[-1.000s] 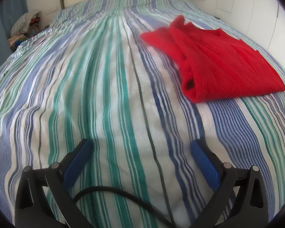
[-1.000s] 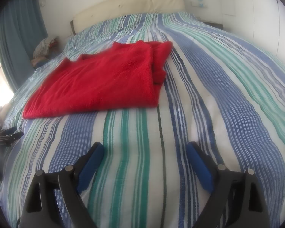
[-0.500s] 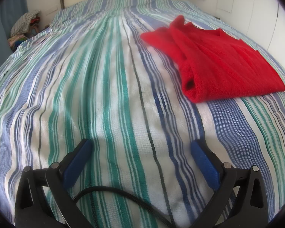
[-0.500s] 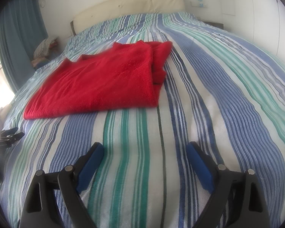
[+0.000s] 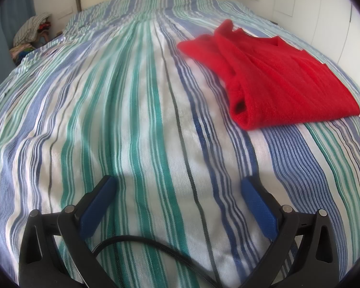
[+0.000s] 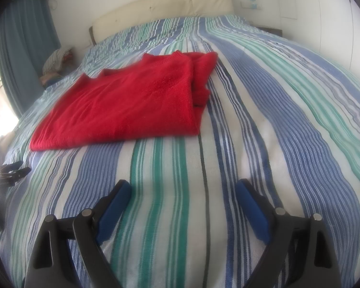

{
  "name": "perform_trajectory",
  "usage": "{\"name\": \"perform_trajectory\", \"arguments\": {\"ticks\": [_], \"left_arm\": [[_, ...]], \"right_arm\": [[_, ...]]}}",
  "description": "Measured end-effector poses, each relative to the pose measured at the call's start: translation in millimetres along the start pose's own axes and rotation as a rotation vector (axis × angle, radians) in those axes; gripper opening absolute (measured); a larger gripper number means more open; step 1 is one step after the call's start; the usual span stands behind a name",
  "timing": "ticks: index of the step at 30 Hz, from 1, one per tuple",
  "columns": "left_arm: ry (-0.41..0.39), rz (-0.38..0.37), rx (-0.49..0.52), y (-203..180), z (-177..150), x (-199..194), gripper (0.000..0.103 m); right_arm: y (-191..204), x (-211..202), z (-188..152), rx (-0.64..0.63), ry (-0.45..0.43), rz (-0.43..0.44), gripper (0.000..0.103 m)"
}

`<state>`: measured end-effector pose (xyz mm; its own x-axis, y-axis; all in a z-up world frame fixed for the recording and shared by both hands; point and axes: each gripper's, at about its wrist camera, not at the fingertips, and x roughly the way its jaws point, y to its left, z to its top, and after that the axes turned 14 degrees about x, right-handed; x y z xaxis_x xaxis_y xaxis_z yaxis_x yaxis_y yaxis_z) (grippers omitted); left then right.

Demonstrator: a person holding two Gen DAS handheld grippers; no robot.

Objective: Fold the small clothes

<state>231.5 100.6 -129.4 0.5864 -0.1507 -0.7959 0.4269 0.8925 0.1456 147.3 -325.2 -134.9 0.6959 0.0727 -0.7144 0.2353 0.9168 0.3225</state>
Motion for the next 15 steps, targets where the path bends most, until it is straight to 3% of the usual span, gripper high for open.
{"name": "perform_trajectory", "arguments": {"ticks": [15], "left_arm": [[0.003,0.004,0.003,0.5,0.4,0.6,0.103]], "right_arm": [[0.5,-0.9,-2.0,0.001,0.001,0.000,0.090]]}}
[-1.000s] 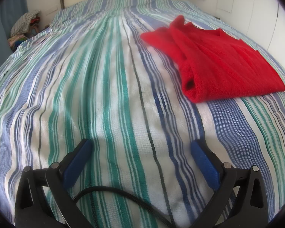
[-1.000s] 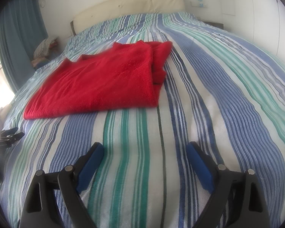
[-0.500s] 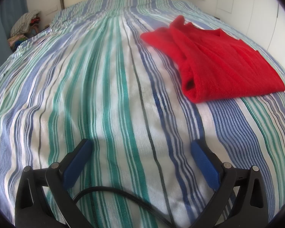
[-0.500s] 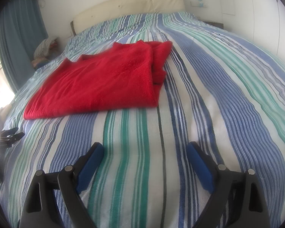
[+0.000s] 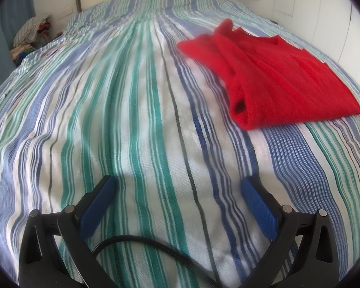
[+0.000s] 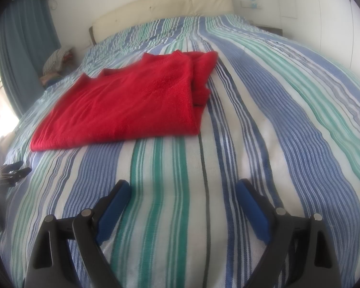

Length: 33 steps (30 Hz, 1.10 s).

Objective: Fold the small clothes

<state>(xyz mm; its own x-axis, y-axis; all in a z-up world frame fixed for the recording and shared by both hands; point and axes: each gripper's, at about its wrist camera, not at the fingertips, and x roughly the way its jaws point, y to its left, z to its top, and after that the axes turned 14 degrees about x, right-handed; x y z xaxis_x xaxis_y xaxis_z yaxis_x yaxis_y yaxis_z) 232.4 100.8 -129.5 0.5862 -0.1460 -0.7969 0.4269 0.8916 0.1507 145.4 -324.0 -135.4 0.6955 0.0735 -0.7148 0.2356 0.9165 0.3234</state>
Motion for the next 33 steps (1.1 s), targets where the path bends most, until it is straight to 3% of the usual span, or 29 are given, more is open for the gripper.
{"name": "perform_trajectory", "arguments": {"ticks": [13,20,26,29,33], "left_arm": [[0.042,0.017,-0.001,-4,1,-1,0.103],[0.100,-0.048,-0.031,2,6,-16,0.102],[0.003,-0.128,-0.173,0,28,-82,0.102],[-0.088,-0.174,-0.208,-10,36,-113,0.102],[-0.125,-0.175,-0.209,-25,30,-113,0.102]], "right_arm": [[0,0,-2,0.004,-0.001,0.006,0.090],[-2,-1,-3,0.013,-0.003,0.020,0.090],[-7,-2,-1,0.030,-0.003,0.050,0.091],[-8,-3,-1,0.037,-0.002,0.063,0.092],[-8,-3,-1,0.041,-0.001,0.070,0.092]]}}
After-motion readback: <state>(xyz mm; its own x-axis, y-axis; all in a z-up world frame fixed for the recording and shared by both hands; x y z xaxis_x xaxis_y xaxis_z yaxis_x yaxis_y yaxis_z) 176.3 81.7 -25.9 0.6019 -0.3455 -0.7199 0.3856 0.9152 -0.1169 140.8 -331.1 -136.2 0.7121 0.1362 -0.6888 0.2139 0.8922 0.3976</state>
